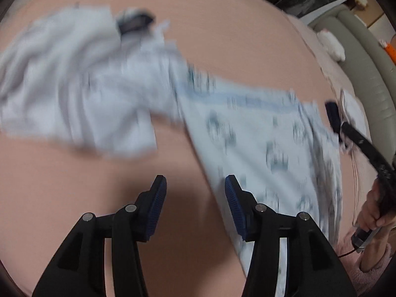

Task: Fold clothes

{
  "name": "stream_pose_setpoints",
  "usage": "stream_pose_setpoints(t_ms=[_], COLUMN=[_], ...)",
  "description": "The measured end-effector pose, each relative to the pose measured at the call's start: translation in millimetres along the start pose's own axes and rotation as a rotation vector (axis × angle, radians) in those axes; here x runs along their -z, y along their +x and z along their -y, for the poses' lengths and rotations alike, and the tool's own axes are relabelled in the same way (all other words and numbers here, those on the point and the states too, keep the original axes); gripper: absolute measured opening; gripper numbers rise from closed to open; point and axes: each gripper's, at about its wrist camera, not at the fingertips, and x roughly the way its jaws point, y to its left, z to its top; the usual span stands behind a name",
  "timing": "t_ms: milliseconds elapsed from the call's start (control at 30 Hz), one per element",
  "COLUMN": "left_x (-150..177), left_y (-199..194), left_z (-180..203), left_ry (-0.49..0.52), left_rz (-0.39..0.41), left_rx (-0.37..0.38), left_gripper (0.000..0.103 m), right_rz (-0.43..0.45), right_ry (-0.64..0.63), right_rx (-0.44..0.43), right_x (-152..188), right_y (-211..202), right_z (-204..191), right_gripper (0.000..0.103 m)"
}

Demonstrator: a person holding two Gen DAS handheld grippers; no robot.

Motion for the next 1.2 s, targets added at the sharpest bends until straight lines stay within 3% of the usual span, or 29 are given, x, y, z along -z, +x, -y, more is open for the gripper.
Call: stream_pose_setpoints(t_ms=[100,167,200,267,300,400,433,467,533,667,967,1033,1200], left_x=[37.6,46.4,46.2,48.7,51.5,53.5,53.6,54.1,56.2,60.8,64.8,62.7,78.7], left_y=[-8.0,-13.0,-12.4,-5.5,-1.4,1.6,2.3,2.8,2.0,-1.9,13.6,13.2,-11.6], left_z=[10.0,14.3,18.4,29.3,34.5,32.0,30.6,27.4,15.8,12.3,26.8,28.9,26.1], left_ry=[-0.009,-0.027,-0.023,0.008,0.018,-0.011,-0.024,-0.037,-0.071,-0.098,-0.116,-0.109,-0.084], left_rz=[0.028,0.043,0.047,0.038,0.042,0.044,0.045,0.049,0.06,0.071,0.054,0.069,0.122], left_rx=[0.031,0.104,0.113,0.053,0.032,0.058,0.063,0.064,0.076,0.108,0.204,0.185,0.08], left_gripper=[0.051,0.051,0.051,0.04,0.04,0.038,0.029,0.018,0.011,0.011,0.011,0.002,0.002], right_rz=[-0.105,-0.176,-0.196,-0.228,-0.229,-0.222,-0.22,-0.22,-0.218,-0.203,-0.179,-0.194,-0.218], right_ry=[-0.002,0.024,0.032,0.056,0.072,0.118,0.133,0.136,0.153,0.253,0.321,0.336,0.338], right_rx=[-0.073,-0.114,-0.114,-0.092,-0.081,-0.049,-0.038,-0.024,0.001,0.024,0.086,0.082,0.095], right_x=[39.5,71.8,88.0,115.9,123.9,140.9,146.5,150.9,157.6,167.1,176.0,179.3,185.1], right_y=[-23.7,-23.4,-27.8,-35.4,-34.7,-58.4,-67.3,-73.2,-82.1,-94.9,-116.6,-112.5,-109.1], right_z=[-15.2,-24.3,-22.5,-20.3,-23.2,-11.3,-6.5,-3.2,5.0,29.7,66.3,70.4,71.9], right_gripper=[0.011,0.011,0.011,0.011,0.011,0.011,0.011,0.011,0.011,0.012,0.013,0.014,0.014])
